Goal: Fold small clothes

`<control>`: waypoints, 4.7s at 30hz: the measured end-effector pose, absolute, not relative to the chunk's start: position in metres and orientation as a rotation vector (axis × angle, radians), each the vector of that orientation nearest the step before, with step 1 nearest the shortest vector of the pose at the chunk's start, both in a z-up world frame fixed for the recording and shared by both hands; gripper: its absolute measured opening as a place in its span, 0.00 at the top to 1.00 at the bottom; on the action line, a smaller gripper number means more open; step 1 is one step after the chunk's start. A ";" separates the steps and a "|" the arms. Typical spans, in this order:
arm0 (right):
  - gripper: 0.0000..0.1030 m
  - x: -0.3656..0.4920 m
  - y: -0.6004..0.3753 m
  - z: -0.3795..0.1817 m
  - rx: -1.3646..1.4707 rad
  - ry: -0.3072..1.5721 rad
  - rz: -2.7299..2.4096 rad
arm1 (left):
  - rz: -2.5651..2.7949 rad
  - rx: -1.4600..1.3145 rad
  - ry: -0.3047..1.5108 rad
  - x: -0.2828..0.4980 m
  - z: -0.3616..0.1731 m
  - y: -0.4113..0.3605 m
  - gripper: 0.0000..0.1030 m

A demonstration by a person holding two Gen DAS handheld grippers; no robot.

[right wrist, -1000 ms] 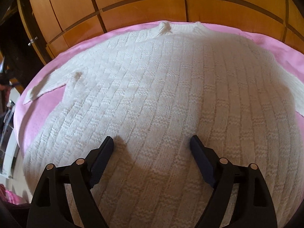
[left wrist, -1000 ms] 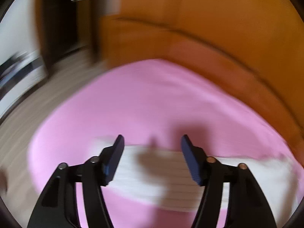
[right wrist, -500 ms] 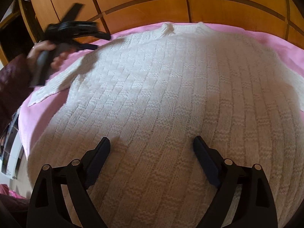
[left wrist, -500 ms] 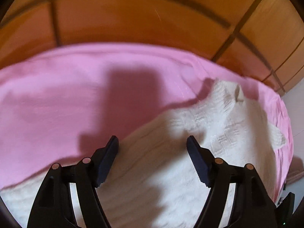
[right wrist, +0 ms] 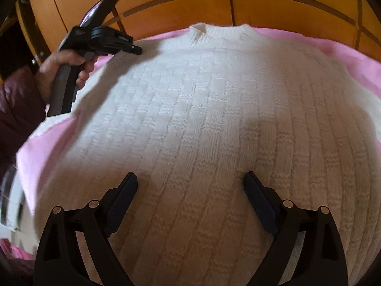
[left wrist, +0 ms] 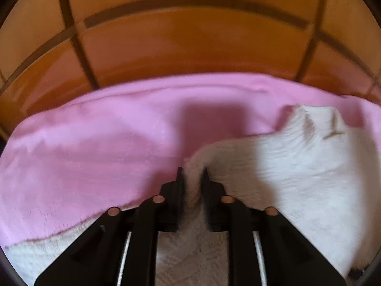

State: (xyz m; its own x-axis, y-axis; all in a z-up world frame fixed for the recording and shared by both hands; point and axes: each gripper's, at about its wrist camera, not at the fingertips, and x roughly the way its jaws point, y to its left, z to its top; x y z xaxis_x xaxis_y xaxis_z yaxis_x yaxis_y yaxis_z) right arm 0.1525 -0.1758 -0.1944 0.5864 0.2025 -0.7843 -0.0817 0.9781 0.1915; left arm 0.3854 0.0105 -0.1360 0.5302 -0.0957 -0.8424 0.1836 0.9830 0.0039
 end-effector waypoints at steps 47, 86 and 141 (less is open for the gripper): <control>0.90 0.015 -0.360 -0.182 0.469 1.022 0.003 | -0.196 -0.121 1.070 0.051 -0.127 0.095 0.45; 0.94 0.262 -0.404 -0.059 0.500 0.678 0.091 | -0.367 -0.255 0.957 0.124 -0.108 0.013 0.02; 0.43 0.213 -0.346 -0.161 0.335 0.939 -0.104 | -0.152 -0.436 0.923 0.247 -0.131 0.063 0.32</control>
